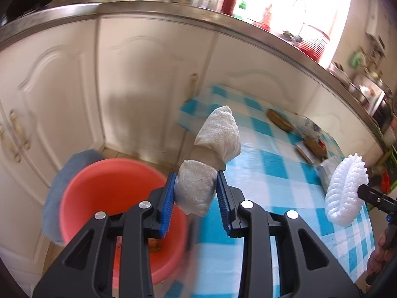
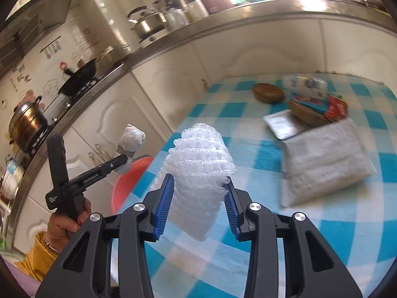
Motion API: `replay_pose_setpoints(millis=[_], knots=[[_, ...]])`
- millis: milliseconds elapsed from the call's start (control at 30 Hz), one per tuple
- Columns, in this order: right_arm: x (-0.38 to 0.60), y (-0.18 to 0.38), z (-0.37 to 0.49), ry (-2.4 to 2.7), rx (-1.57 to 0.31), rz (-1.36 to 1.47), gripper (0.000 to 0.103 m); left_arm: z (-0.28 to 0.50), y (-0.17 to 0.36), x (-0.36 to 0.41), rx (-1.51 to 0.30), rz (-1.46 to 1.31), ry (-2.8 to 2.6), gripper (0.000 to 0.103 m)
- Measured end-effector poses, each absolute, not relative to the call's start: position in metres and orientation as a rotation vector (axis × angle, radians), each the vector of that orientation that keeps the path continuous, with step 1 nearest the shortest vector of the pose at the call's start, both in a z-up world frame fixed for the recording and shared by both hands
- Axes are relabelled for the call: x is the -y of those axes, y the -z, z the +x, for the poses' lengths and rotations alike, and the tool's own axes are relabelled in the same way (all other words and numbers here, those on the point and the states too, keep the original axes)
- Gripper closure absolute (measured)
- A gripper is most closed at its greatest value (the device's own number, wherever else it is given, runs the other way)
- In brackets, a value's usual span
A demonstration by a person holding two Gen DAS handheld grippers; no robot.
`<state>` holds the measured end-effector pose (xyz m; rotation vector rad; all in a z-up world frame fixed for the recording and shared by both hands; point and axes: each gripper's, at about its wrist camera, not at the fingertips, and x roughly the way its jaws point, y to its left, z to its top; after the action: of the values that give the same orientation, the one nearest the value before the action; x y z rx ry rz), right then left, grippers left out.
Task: Collect trash
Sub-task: 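Carry the bundle and foam net to the red bucket and release both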
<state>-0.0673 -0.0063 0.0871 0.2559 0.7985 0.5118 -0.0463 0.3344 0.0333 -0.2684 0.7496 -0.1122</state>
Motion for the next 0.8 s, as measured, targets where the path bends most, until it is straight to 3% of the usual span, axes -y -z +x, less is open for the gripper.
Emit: replay_pose_setpoints(millis=[400,800], knots=[[-0.106,-0.097,-0.042,-0.739,-0.831,0.111,0.062,-0.068,-0.006,-0.401,-0.779,-0.35,-0.054,0.069],[-0.199,-0.068,-0.012,-0.853,-0.914,-0.022,0.06,-0.073,0.022,-0.424,-0.835,-0.387,-0.115,0.069]])
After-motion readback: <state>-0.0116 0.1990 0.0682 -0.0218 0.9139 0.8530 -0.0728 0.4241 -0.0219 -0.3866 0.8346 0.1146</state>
